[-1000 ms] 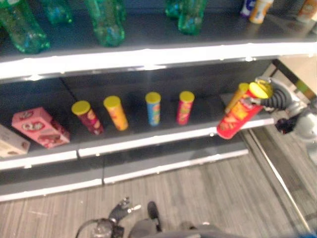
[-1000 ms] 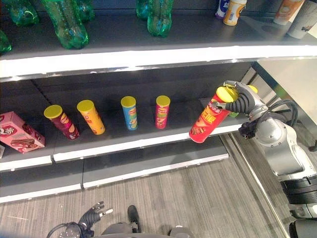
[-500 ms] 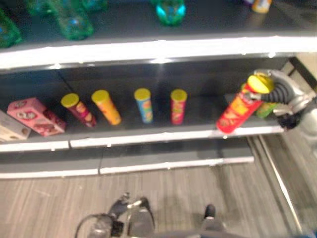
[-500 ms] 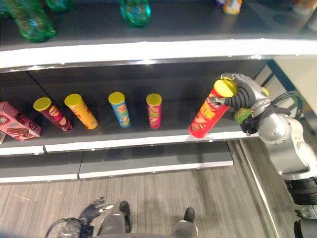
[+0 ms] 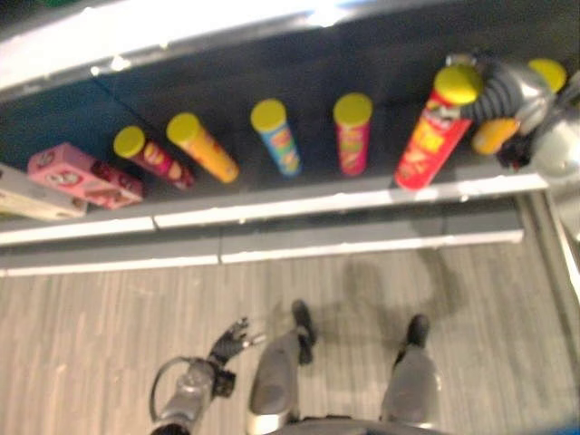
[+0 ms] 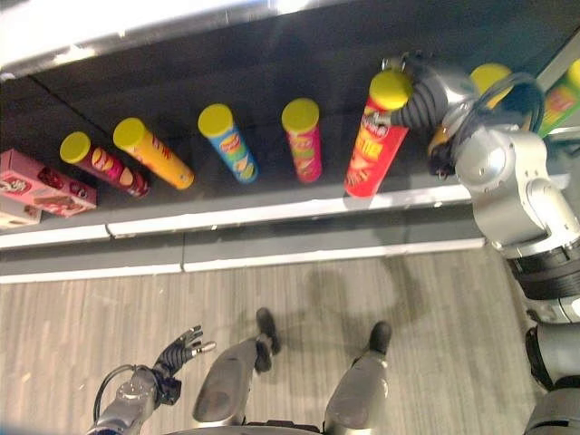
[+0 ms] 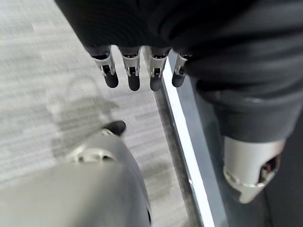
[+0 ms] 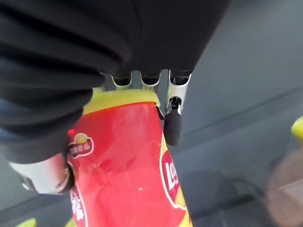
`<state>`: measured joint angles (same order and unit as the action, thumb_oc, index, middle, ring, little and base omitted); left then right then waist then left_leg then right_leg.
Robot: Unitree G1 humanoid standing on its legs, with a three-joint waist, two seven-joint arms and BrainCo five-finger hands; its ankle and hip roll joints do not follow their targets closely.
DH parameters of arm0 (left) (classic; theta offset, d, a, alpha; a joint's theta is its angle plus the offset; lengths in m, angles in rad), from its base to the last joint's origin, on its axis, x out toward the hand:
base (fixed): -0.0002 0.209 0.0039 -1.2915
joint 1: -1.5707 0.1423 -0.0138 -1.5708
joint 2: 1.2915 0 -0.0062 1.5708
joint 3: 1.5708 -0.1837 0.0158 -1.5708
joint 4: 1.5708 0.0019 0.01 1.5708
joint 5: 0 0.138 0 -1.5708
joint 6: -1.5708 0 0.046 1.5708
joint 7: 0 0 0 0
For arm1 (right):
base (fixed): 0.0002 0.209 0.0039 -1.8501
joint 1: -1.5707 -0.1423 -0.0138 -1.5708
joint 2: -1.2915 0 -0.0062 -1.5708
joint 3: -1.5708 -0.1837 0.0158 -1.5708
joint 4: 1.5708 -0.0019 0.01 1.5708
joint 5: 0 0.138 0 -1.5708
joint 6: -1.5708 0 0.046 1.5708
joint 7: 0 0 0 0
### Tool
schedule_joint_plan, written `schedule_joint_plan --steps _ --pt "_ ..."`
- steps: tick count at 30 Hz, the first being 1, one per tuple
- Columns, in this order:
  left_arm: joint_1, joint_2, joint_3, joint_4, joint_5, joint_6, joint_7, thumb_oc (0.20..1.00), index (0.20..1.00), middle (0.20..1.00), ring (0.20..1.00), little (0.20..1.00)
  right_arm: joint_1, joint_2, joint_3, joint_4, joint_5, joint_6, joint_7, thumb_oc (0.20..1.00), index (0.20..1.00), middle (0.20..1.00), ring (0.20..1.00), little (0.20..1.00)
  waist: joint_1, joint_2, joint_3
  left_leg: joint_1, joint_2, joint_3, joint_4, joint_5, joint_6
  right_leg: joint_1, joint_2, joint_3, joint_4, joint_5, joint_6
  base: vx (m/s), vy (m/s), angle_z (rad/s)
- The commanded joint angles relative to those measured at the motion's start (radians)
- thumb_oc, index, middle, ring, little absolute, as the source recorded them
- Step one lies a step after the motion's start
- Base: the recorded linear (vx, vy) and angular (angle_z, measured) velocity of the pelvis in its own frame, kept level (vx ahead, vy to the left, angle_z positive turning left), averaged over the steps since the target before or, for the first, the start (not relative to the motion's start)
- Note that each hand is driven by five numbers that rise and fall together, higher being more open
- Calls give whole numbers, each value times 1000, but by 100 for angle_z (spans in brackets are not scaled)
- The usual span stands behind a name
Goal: Put the goods on the table back onto the shelves and tidy them up.
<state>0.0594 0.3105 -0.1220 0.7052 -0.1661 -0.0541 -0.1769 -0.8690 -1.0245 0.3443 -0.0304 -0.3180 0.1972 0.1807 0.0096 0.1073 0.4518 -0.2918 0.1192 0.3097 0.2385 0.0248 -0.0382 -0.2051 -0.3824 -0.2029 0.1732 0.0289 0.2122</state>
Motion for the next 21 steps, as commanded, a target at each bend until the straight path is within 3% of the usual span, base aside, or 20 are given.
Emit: schedule_joint_plan --steps 1,4,7,13,21 --pt "38 60 -44 -64 -69 -15 -9 1000 1000 1000 1000 1000 -287 -9 88 -34 -98 19 -6 200 200 200 200 200 -5 1 -50 -8 118 19 62 -8 -106 -138 -3 70 81 89 -24 -105 18 -25" --pt "24 64 -72 -108 -114 -19 -21 1000 1000 1000 1000 1000 -486 47 192 34 -111 33 1 200 200 200 200 200 -24 20 -38 -50 130 58 67 -6 -107 -229 9 120 101 93 -24 -97 1 -37" --pt "3 58 -86 -131 -140 -17 -18 1000 1000 1000 1000 1000 -564 58 247 60 -118 28 2 200 200 200 200 200 -31 31 -38 -64 128 67 63 -1 -109 -258 8 136 102 102 -23 -23 -30 -34" --pt "-20 37 -98 -151 -179 -13 -10 1000 1000 1000 1000 1000 -600 54 266 52 -136 43 18 200 200 200 200 200 -41 65 -32 -68 125 74 69 -10 -114 -283 -3 153 118 97 -17 9 5 -8" --pt "-23 38 -102 -154 -172 -11 -3 1000 1000 1000 1000 1000 -579 28 264 63 -153 55 33 200 200 200 200 200 -37 80 -17 -79 122 70 70 -10 -118 -289 -11 147 119 98 -15 3 3 -1"
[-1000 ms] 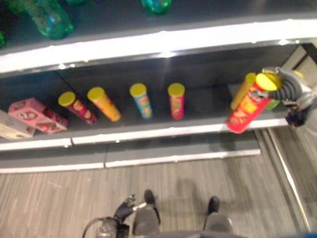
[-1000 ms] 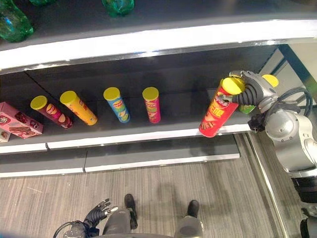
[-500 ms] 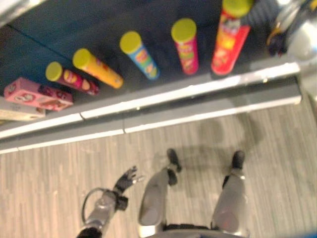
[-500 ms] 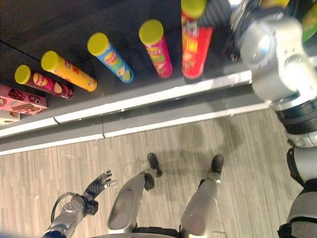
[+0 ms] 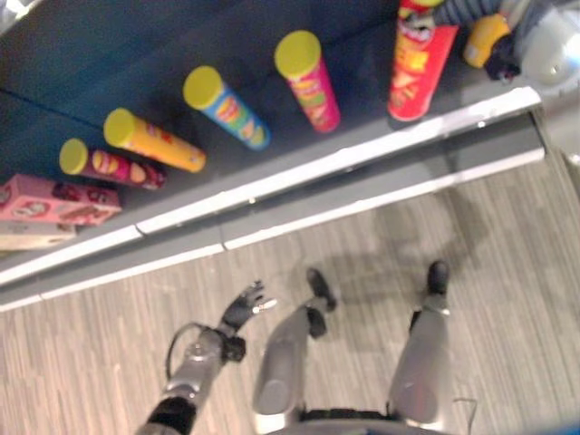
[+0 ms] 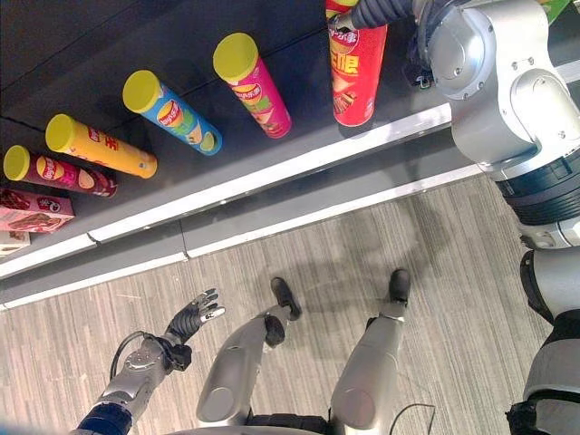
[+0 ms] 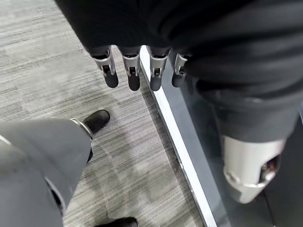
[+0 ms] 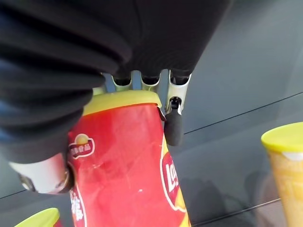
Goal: Put the goods on the table back onto the shelves and tidy them up.
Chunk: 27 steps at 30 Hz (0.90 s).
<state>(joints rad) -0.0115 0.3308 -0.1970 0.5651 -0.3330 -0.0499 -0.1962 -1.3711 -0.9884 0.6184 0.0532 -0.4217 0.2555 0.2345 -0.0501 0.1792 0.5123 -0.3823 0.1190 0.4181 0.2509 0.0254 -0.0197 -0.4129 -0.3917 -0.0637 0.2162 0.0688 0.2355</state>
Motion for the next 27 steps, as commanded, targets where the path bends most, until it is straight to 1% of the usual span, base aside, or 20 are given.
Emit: schedule_joint_plan --steps 1,7,8,11,12,15,18,21,22,24,25,27 --pt "49 19 -27 -13 -2 -15 18 1000 1000 1000 1000 1000 -77 -12 -9 -18 -53 -4 -22 200 200 200 200 200 24 9 -77 6 122 -38 53 -6 -136 -87 -3 8 73 62 -39 0 0 0" --pt "49 20 -22 -14 -3 -15 26 1000 1000 1000 1000 1000 -83 -34 -12 12 -88 -12 -66 200 200 200 200 200 34 19 -63 -29 126 -51 67 -5 -140 -124 -7 11 105 49 -42 -1 0 1" --pt "57 22 -18 -25 -6 -15 25 1000 1000 1000 1000 1000 -94 -44 -2 25 -107 -18 -83 200 200 200 200 200 40 27 -58 -43 126 -51 68 -1 -141 -139 -8 13 112 45 -44 0 0 0" --pt "63 22 -17 -26 -7 -12 22 1000 1000 1000 1000 1000 -107 -50 8 42 -122 -26 -100 200 200 200 200 200 45 34 -56 -56 126 -54 69 2 -141 -157 -8 14 119 44 -47 -12 2 5" --pt "68 24 -19 -35 -9 -11 22 1000 1000 1000 1000 1000 -121 -55 19 56 -132 -37 -124 200 200 200 200 200 50 41 -53 -71 128 -56 72 5 -142 -173 -11 14 126 44 -48 0 0 0" --pt "69 23 -14 -35 -13 -10 24 1000 1000 1000 1000 1000 -131 -63 24 65 -141 -48 -149 200 200 200 200 200 54 47 -53 -85 131 -57 75 6 -143 -189 -11 17 129 43 -49 0 0 0" --pt "64 25 -15 -36 -24 -10 26 1000 1000 1000 1000 1000 -146 -58 32 91 -153 -65 -203 200 200 200 200 200 62 59 -54 -111 132 -63 81 8 -142 -219 -14 24 144 41 -51 0 0 0" --pt "62 25 -19 -42 -28 -9 26 1000 1000 1000 1000 1000 -155 -52 42 109 -155 -72 -216 200 200 200 200 200 64 65 -54 -116 129 -62 80 9 -143 -228 -17 26 148 40 -51 0 0 0" --pt "60 27 -23 -47 -30 -9 28 1000 1000 1000 1000 1000 -165 -50 53 127 -154 -86 -240 200 200 200 200 200 69 71 -54 -122 127 -64 81 11 -143 -233 -21 26 151 40 -50 9 16 4" --pt "59 25 -23 -47 -30 -9 30 1000 1000 1000 1000 1000 -164 -48 52 132 -149 -91 -254 200 200 200 200 200 70 73 -54 -122 127 -64 80 11 -143 -234 -22 25 150 40 -50 21 12 5" --pt "57 23 -29 -45 -30 -9 33 1000 1000 1000 1000 1000 -165 -43 57 146 -151 -99 -277 200 200 200 200 200 76 78 -55 -122 124 -66 77 12 -142 -235 -26 23 152 39 -50 46 21 3" --pt "54 22 -35 -41 -32 -11 37 1000 1000 1000 1000 1000 -171 -41 72 170 -162 -103 -292 200 200 200 200 200 82 86 -58 -121 118 -69 69 16 -143 -233 -30 20 153 37 -50 24 12 1"
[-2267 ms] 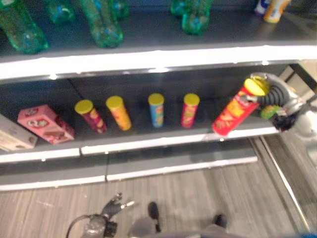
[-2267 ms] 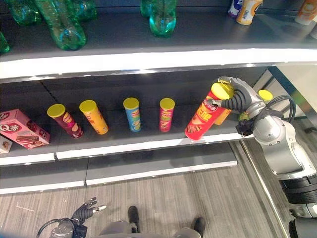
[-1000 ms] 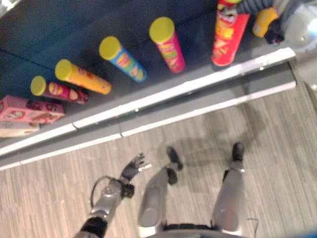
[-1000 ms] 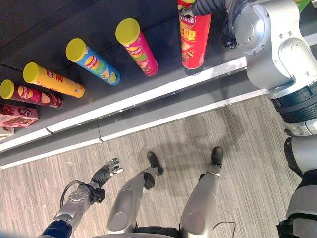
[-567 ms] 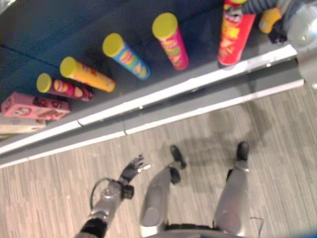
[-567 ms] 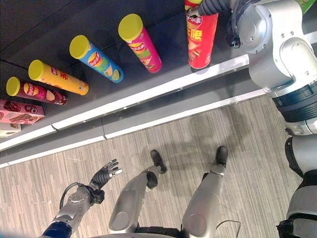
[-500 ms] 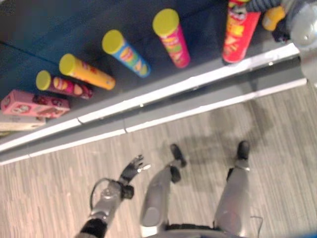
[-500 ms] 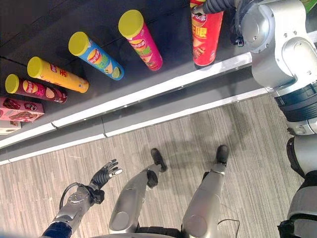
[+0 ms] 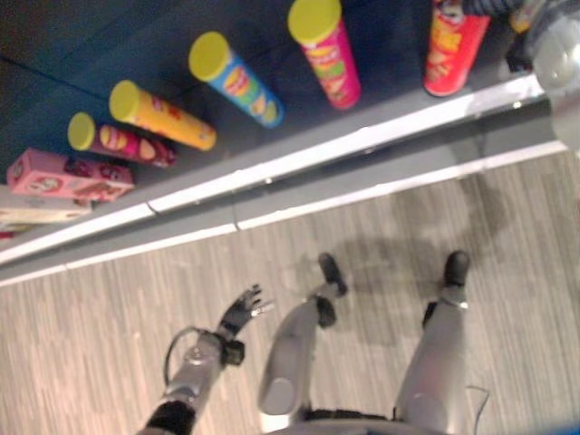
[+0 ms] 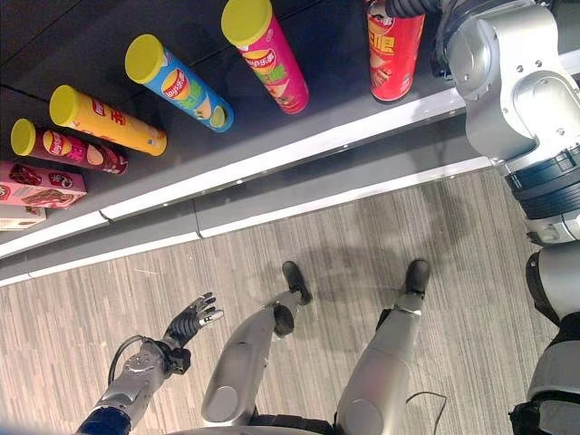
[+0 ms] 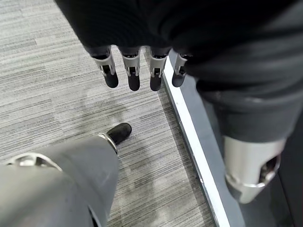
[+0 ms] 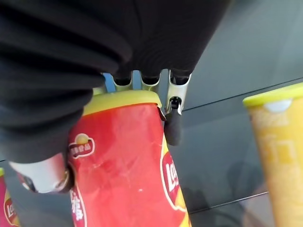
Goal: Put the goods on the table back onto the shelves and tidy them up.
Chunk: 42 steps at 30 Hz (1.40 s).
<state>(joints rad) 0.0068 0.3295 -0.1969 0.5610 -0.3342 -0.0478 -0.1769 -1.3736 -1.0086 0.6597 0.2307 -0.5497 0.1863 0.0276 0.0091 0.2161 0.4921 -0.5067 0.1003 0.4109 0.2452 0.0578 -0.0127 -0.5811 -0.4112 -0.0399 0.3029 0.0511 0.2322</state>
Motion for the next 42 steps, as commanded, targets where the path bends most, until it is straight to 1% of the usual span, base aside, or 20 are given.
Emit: schedule_joint_plan --steps 1,6,12,14,25,31,42 --pt "36 23 -35 -37 -31 -13 17 1000 1000 1000 1000 1000 -169 -21 32 -7 -34 -34 -86 200 200 200 200 200 22 49 -37 4 137 -62 75 -17 -150 -65 -10 -4 66 54 -47 0 0 0" --pt "34 19 -46 -28 -33 -15 21 1000 1000 1000 1000 1000 -190 -27 91 32 -45 -57 -101 200 200 200 200 200 29 55 -39 3 131 -70 72 -15 -150 -61 -16 -10 69 51 -47 7 3 0" --pt "36 18 -55 -30 -39 -19 25 1000 1000 1000 1000 1000 -199 -32 112 88 -47 -69 -145 200 200 200 200 200 36 64 -39 0 125 -75 66 -11 -152 -65 -21 -9 78 47 -48 15 6 8" --pt "38 19 -57 -33 -44 -22 30 1000 1000 1000 1000 1000 -214 -35 134 110 -49 -67 -154 200 200 200 200 200 39 65 -39 -4 124 -77 68 -10 -152 -68 -22 -10 84 44 -49 21 4 7" --pt "45 24 -67 -43 -63 -26 37 1000 1000 1000 1000 1000 -247 -36 162 160 -73 -62 -190 200 200 200 200 200 49 77 -38 -17 121 -87 71 -5 -155 -79 -27 -10 101 37 -51 6 3 4" --pt "56 29 -73 -46 -72 -29 36 1000 1000 1000 1000 1000 -283 -35 203 201 -80 -60 -199 200 200 200 200 200 55 84 -36 -21 117 -90 68 -3 -155 -84 -30 -9 100 36 -50 0 0 0" --pt "57 27 -76 -51 -74 -30 41 1000 1000 1000 1000 1000 -269 -28 190 205 -78 -52 -203 200 200 200 200 200 55 85 -32 -21 111 -94 64 -4 -153 -86 -33 -4 105 35 -52 0 0 0"
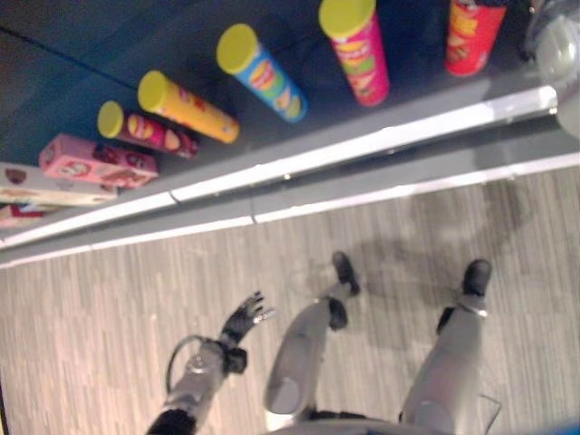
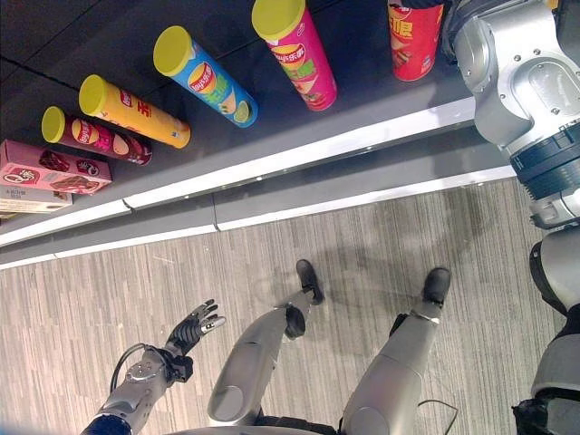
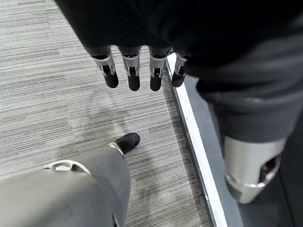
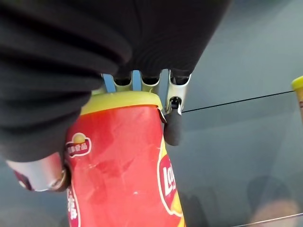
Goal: Put the goods on the table back onto the shelves and tidy them up.
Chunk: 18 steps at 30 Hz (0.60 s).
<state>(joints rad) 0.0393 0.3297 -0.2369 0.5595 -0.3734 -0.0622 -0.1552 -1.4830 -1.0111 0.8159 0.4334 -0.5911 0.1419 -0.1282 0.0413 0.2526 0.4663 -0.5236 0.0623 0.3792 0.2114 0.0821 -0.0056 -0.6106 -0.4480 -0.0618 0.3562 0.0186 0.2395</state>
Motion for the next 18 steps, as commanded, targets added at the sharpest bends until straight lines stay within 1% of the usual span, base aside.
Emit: schedule_joint_plan --steps 1,7,8,9,10,18 --pt "24 25 -39 -44 -37 -17 20 1000 1000 1000 1000 1000 -158 -22 29 4 -38 -6 -54 200 200 200 200 200 23 48 -5 -2 149 -61 97 -29 -159 -56 4 17 52 68 -59 0 0 0" --pt "22 25 -42 -42 -37 -19 18 1000 1000 1000 1000 1000 -157 -14 22 5 -58 7 -76 200 200 200 200 200 23 47 -3 2 148 -62 99 -31 -161 -50 4 18 50 68 -57 0 3 1" --pt "23 25 -44 -43 -38 -19 19 1000 1000 1000 1000 1000 -152 -10 14 5 -66 12 -85 674 674 674 674 674 22 49 -1 4 147 -62 98 -30 -161 -47 4 18 49 69 -57 0 9 4" --pt "23 25 -44 -43 -38 -19 19 1000 1000 1000 1000 1000 -152 -10 14 5 -66 12 -85 846 846 846 846 846 22 49 0 4 147 -62 98 -30 -161 -46 4 17 49 69 -57 -2 15 4" --pt "25 25 -45 -42 -36 -18 19 1000 1000 1000 1000 1000 -147 -7 10 7 -71 12 -92 1000 1000 1000 1000 1000 22 51 1 4 146 -62 99 -30 -161 -48 4 19 50 69 -56 0 0 0" --pt "16 23 -49 -35 -37 -20 20 1000 1000 1000 1000 1000 -133 7 -8 2 -85 28 -103 1000 1000 1000 1000 1000 15 50 6 11 145 -60 111 -38 -160 -40 3 26 55 66 -58 -3 3 1"
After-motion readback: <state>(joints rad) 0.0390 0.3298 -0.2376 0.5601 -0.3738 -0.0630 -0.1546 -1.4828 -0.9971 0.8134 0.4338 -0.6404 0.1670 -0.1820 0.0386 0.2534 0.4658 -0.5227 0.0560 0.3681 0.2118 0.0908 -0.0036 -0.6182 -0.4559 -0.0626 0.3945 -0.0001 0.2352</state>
